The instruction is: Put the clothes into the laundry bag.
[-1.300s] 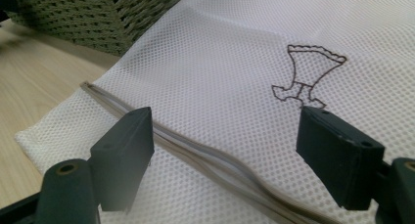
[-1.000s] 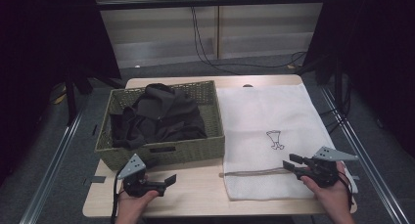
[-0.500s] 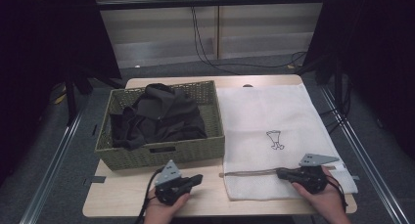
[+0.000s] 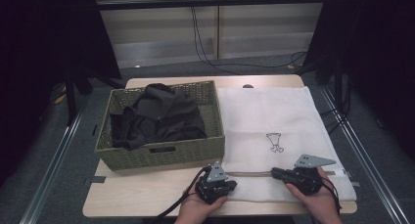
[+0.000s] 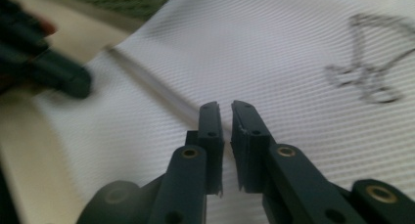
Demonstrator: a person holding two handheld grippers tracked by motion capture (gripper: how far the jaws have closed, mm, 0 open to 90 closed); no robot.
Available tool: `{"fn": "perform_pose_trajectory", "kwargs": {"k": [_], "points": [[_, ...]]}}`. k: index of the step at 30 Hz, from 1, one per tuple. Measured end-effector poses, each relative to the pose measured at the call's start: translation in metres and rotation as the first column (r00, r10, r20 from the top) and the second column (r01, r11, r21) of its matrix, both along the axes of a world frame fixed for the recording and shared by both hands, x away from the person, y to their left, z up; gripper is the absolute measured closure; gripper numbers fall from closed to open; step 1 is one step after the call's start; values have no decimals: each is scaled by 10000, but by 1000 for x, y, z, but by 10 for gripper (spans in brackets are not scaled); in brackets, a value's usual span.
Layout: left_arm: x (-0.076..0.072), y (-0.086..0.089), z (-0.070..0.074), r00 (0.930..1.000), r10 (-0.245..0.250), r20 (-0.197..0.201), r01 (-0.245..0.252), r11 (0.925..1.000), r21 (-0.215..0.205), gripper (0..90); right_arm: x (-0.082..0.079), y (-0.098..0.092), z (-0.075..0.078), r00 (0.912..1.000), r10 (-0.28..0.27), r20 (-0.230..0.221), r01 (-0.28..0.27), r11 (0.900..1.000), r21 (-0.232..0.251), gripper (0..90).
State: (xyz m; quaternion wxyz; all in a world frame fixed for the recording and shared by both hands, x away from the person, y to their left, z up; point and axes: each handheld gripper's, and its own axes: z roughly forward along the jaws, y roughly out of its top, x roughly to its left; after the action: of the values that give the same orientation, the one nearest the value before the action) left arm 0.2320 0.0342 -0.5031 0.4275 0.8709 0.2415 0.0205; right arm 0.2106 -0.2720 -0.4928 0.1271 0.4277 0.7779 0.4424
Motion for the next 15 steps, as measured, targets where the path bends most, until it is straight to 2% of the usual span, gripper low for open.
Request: {"fn": "perform_pose_trajectory", "kwargs": {"k": [1, 2, 3, 4, 6, 7, 8, 9, 10, 12, 13, 15], "points": [[3, 0, -1, 9996, 132, -256, -128, 9998, 144, 900, 5, -5, 1, 9978, -583, 302, 594, 9975, -379, 757], [3, 0, -1, 9996, 132, -256, -128, 9998, 144, 900, 5, -5, 1, 9978, -583, 302, 594, 9975, -379, 757], [4, 1, -1, 9997, 26, -249, -22, 9998, 190, 900, 11, -8, -3, 9981, -581, 211, 596, 9951, -791, 667], [3, 1, -1, 9999, 18, -166, -14, 9997, 234, 900, 13, -8, -5, 9988, -497, -17, 493, 9941, -970, 631], [1, 0, 0, 10000, 51, 5, -51, 9996, 293, 900, 14, -7, -11, 9989, -359, -307, 313, 9900, -1376, 651], [1, 1, 0, 10000, 3, 20, -3, 9995, 307, 900, 13, -6, -12, 9992, -336, -228, 300, 9894, -1424, 693], [2, 1, 0, 10000, 6, -3, -6, 9994, 345, 900, 13, -6, -11, 9992, -367, -138, 339, 9861, -1626, 780], [2, 2, 0, 10000, -64, -27, 65, 9991, 428, 900, 14, -6, -10, 9987, -433, -266, 382, 9850, -1682, 846], [2, 1, 0, 10000, 16, -68, -14, 9995, 311, 900, 15, -6, -8, 9985, -482, -251, 433, 9846, -1694, 881], [2, 2, 0, 9999, 113, -31, -112, 9995, 309, 900, 16, -7, 2, 9969, -714, 338, 754, 9873, -1396, 892], [2, 3, 0, 9999, 116, -14, -115, 9991, 412, 900, 15, -8, 10, 9916, -886, 943, 985, 9895, -1059, 893], [2, 4, 1, 9995, 229, 224, -242, 9978, 612, 900, 12, -11, 29, 9720, -1259, 1983, 1331, 9908, -232, 890]]}}
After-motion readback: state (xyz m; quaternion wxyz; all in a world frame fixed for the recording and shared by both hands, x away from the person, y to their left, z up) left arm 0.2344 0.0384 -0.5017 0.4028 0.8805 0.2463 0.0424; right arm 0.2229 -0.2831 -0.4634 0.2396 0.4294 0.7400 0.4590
